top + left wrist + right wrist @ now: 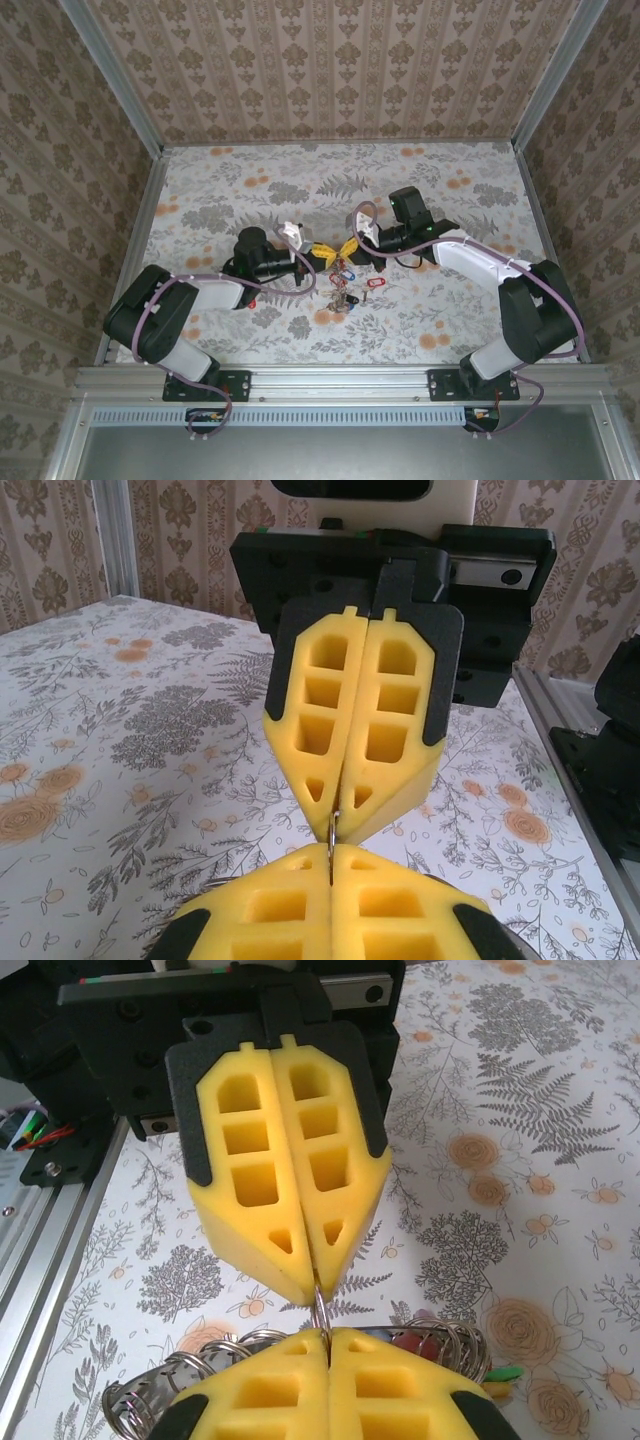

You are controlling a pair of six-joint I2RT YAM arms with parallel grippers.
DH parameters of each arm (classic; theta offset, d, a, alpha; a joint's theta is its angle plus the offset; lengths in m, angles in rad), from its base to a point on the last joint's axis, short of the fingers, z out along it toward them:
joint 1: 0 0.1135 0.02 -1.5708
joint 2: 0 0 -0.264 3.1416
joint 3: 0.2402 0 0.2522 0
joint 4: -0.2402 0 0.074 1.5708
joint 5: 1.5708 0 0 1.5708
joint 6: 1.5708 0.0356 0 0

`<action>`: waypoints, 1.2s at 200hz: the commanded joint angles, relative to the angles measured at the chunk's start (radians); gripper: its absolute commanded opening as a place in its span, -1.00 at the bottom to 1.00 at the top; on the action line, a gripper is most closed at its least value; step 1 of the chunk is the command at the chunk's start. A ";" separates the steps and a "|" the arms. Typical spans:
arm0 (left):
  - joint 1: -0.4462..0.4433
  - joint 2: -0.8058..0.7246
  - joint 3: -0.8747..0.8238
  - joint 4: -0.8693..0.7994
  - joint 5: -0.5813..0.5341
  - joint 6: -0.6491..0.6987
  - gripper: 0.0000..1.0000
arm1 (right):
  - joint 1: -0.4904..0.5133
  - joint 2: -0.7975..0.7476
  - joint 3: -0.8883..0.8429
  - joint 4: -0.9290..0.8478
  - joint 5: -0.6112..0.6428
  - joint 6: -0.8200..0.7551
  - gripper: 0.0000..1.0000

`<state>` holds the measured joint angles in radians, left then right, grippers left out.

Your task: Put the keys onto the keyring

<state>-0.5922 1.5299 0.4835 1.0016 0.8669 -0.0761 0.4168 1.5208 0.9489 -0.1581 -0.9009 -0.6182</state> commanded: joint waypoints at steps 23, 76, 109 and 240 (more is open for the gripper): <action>0.010 -0.042 0.067 -0.196 0.013 0.091 -0.45 | 0.021 -0.038 0.077 -0.135 0.010 -0.028 -1.00; 0.005 -0.095 0.139 -0.480 -0.005 0.251 -0.33 | 0.053 -0.053 0.098 -0.162 0.029 -0.023 -1.00; 0.005 -0.091 0.153 -0.501 -0.001 0.265 -0.36 | 0.054 -0.066 0.071 -0.098 0.008 0.010 -1.00; -0.009 -0.067 0.172 -0.426 0.024 0.234 -0.67 | 0.055 -0.084 0.042 -0.097 -0.018 0.038 -1.00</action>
<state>-0.5968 1.4517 0.6247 0.5312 0.8906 0.1654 0.4625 1.4723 0.9997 -0.2844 -0.8448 -0.5980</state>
